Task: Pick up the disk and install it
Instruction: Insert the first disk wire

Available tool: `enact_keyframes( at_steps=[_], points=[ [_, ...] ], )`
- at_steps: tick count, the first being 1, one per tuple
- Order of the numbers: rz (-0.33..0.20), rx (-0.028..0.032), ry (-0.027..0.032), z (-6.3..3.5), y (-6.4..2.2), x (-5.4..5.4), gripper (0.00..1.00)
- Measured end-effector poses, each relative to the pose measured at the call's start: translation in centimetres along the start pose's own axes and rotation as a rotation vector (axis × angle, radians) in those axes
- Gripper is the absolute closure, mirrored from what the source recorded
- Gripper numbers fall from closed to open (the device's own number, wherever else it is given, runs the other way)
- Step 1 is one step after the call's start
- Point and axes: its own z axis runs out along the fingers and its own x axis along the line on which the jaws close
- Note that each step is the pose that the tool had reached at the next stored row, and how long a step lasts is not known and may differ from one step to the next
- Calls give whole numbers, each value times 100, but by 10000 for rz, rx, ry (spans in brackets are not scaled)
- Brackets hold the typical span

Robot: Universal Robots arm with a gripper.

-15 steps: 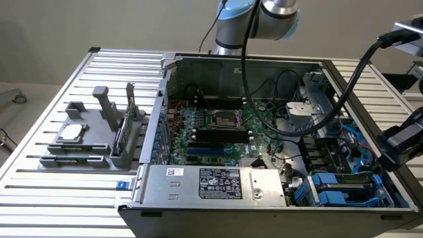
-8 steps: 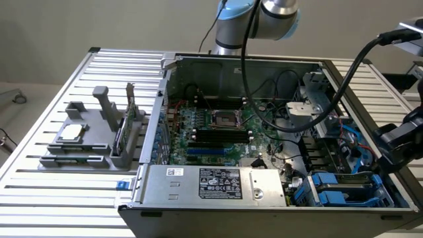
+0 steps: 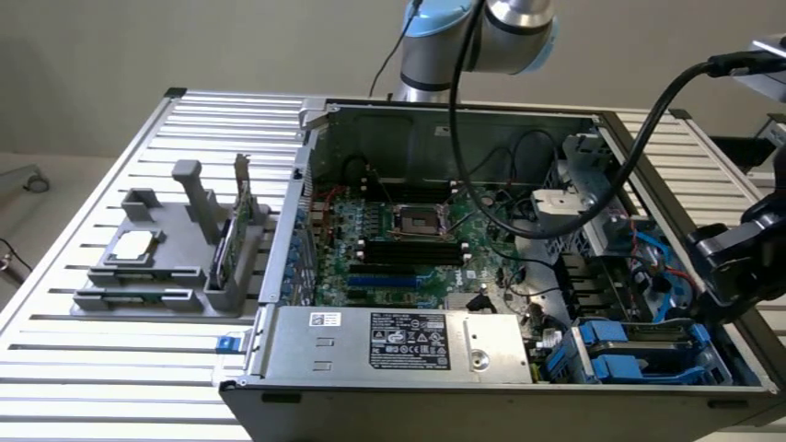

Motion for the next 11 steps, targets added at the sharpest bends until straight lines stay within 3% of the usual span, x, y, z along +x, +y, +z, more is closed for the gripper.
enact_keyframes(
  at_steps=[4, 5, 6, 11],
  points=[
    [308, -29, 321, 2, 0, 2, 89],
    [348, -69, 401, 3, 0, 4, 89],
    [405, -95, 444, 1, 1, 7, 89],
    [1168, -92, 439, 1, 1, 7, 89]
  ],
)
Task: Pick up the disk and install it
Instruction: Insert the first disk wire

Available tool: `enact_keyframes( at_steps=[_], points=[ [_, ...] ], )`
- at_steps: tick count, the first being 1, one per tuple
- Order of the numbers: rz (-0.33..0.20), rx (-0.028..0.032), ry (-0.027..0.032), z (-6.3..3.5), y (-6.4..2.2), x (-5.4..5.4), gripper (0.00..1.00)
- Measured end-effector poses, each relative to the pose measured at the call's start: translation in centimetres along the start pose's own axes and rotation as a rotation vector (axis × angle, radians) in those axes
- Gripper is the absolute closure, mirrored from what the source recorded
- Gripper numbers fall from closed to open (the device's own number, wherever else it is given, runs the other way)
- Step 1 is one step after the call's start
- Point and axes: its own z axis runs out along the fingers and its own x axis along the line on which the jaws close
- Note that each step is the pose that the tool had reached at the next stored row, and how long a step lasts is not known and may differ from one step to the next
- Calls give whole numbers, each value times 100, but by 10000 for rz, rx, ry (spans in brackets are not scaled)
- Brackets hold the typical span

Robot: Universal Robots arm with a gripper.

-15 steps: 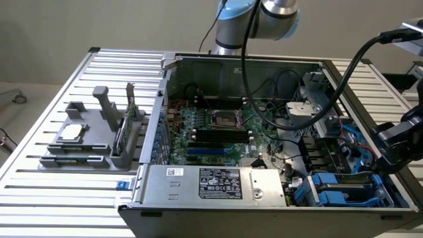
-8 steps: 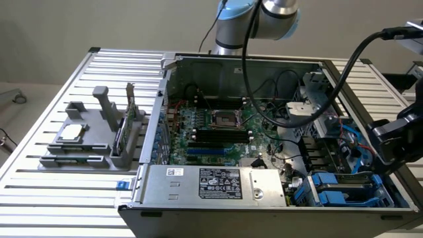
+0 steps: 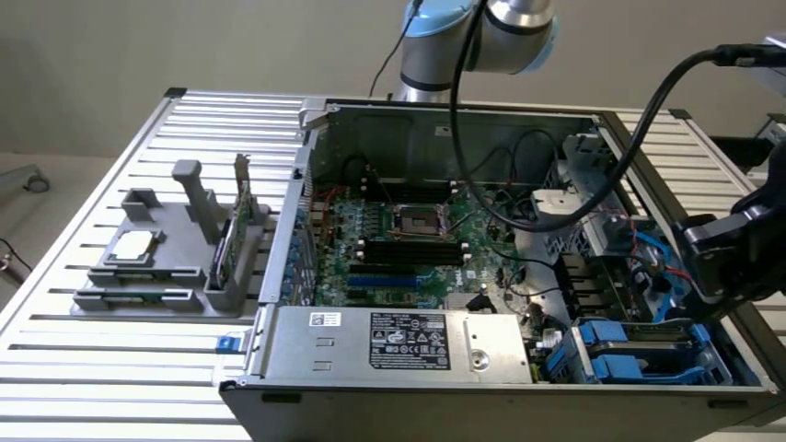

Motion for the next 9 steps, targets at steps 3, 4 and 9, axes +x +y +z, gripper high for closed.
enact_keyframes(
  at_steps=[3, 4, 9],
  points=[
    [532, 5, -11, 1, -1, 0, 89],
    [702, 6, -13, 2, 0, 0, 89],
    [1409, 19, -1, 18, 0, 1, 89]
  ],
)
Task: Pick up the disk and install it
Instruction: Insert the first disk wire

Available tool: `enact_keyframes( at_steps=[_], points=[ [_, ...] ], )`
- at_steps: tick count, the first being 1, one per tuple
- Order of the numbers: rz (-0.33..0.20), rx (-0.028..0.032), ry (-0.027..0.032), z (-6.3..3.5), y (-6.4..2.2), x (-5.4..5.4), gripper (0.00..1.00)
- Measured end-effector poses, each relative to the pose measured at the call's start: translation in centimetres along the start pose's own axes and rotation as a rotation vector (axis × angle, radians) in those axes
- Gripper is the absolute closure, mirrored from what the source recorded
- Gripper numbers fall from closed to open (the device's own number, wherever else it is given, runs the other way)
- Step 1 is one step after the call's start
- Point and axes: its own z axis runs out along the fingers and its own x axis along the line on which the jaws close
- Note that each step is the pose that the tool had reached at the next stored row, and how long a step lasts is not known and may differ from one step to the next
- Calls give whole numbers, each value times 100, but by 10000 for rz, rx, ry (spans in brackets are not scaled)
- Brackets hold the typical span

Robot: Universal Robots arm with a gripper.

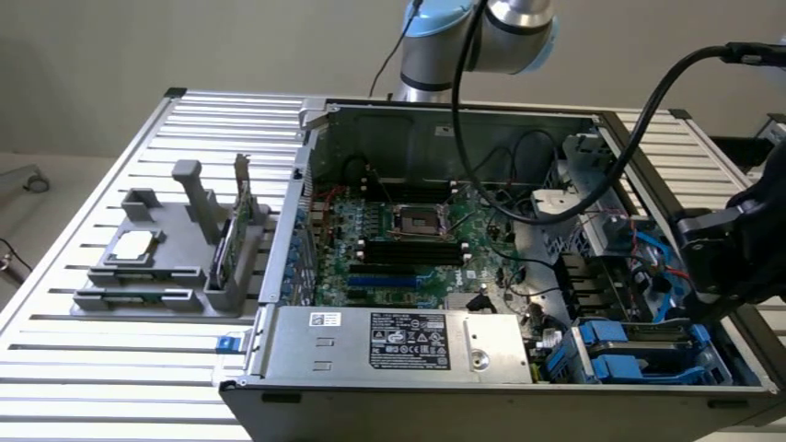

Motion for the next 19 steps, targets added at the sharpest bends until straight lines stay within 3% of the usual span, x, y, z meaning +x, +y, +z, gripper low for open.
enact_keyframes(
  at_steps=[9, 11, 12, 15, 19],
  points=[
    [1381, 9, -26, 44, -1, -1, 88],
    [1696, 12, -33, 54, -1, 0, 76],
    [1857, 14, -37, 59, -1, 0, 76],
    [2332, 13, -46, 79, -2, 0, 64],
    [2983, -16, -51, 115, -3, 0, 64]
  ],
)
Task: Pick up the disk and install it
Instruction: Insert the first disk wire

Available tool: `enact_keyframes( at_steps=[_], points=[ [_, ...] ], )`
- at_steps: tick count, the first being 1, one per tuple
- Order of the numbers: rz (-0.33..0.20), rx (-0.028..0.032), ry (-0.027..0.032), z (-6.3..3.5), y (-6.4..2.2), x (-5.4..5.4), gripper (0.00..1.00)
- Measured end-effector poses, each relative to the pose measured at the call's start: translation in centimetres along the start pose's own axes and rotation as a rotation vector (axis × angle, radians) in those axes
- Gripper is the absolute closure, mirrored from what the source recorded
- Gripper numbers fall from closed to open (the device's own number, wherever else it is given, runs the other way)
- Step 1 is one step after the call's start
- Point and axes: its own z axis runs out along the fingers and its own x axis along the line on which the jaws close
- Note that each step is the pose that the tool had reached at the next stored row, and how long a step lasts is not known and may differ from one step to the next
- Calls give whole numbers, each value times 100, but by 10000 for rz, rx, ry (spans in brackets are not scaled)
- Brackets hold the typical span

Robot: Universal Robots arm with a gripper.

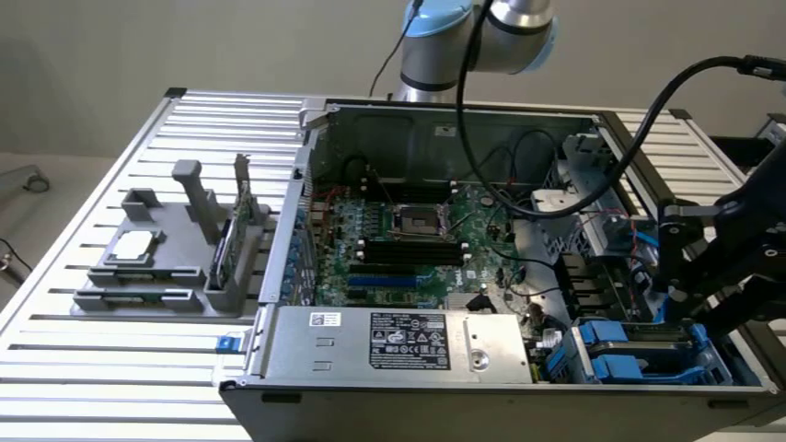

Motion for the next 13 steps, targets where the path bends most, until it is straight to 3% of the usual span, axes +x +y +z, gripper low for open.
enact_keyframes(
  at_steps=[7, 8, 13],
  points=[
    [1167, -142, 41, 81, -2, 1, 66],
    [1330, -164, 49, 93, -2, 1, 73],
    [2019, -334, 122, 144, -3, -1, 73]
  ],
)
